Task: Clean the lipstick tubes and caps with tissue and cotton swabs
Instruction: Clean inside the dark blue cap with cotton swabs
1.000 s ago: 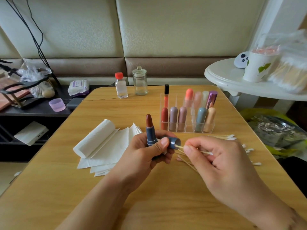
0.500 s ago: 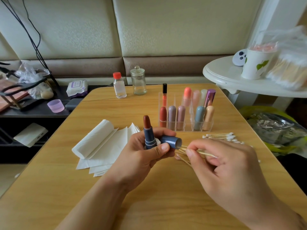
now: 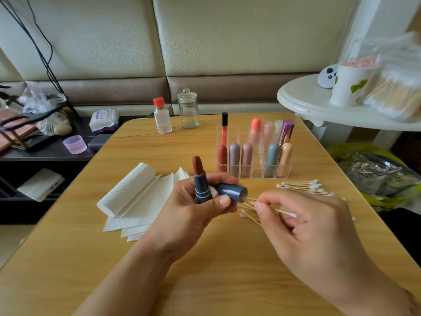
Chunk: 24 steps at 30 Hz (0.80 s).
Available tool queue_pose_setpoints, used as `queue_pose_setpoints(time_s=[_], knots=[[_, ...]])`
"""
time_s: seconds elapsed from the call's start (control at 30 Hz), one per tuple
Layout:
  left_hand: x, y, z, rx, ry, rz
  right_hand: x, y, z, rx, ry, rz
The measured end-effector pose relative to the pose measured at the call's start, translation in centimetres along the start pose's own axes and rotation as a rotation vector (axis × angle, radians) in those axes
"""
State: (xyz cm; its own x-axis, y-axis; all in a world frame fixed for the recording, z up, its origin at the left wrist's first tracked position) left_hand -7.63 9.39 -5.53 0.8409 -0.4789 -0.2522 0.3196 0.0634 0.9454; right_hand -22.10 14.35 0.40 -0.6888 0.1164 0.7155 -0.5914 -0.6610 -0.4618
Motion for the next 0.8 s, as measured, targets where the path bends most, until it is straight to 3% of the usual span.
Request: queue_pose_setpoints(time_s=[0.2,0.47,0.67,0.8], knots=[[-0.3,-0.1,0.0,0.002,-0.043,0.038,-0.8,1.1,-0.4,-0.064,-0.042,0.355],[-1.5,-0.7,0.1,0.093,-0.131,-0.083,1.5,-0.5,0.0,0.083,0.078,-0.103],[-1.1,-1.3,-0.1,0.144,-0.096,-0.104,0.4,-0.5,0.3,0.099,-0.076,0.014],[-1.4,-1.7,-0.1,0.182,-0.136,-0.058,0.3,-0.1,0.2,0.073,-0.066,0.136]])
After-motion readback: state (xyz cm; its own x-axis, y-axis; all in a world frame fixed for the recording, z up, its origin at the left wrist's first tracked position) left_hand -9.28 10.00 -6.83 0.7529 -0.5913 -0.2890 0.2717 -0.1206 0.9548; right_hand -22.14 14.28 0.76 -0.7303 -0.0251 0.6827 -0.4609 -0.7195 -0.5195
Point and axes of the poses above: each hand's wrist, its own z-axis towards the middle knuckle, its own x-axis out of the back of the hand, y = z × x, the point moved 9 cm from there along z, towards the middle knuckle, and after that the axes turned 13 degrees about -y, right-handed, at the moved point
